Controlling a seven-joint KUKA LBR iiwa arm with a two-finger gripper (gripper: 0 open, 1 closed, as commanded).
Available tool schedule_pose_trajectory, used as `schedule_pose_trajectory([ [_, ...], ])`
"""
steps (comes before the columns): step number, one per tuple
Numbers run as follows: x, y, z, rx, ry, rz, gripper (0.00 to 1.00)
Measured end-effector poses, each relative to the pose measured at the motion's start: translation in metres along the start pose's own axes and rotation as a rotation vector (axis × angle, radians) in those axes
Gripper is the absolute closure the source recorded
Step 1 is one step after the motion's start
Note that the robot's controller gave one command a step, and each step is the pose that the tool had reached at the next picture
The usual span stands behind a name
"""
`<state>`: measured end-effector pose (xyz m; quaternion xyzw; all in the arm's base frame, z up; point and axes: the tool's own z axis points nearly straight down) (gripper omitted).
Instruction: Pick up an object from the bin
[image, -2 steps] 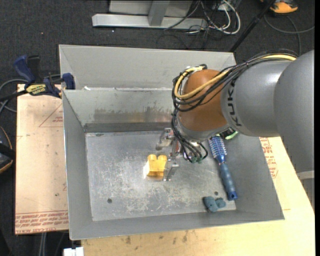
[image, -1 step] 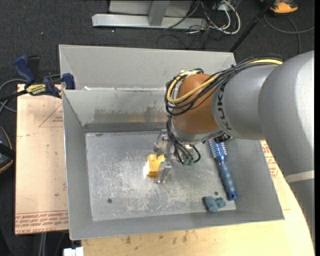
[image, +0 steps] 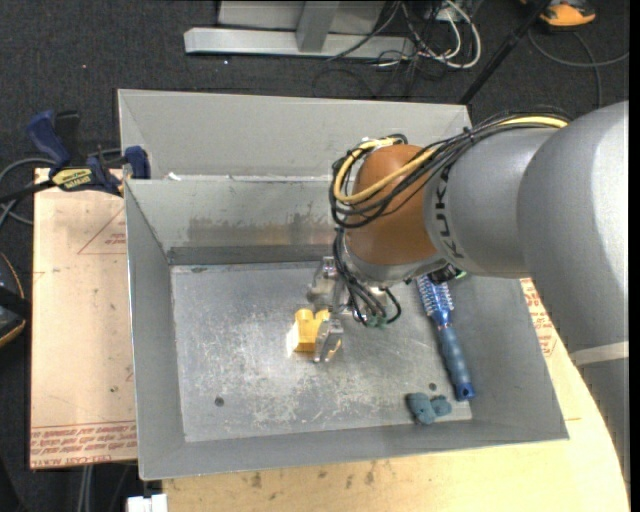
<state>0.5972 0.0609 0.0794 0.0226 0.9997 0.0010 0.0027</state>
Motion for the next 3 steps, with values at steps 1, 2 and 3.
schedule_pose_trajectory([
  [1,-0.002,0.000,-0.002,-0.002,-0.008,0.001,1.00],
  [2,-0.005,0.001,-0.064,0.000,-0.003,0.001,1.00],
  [3,-0.006,0.001,-0.097,0.000,-0.001,0.001,1.00],
])
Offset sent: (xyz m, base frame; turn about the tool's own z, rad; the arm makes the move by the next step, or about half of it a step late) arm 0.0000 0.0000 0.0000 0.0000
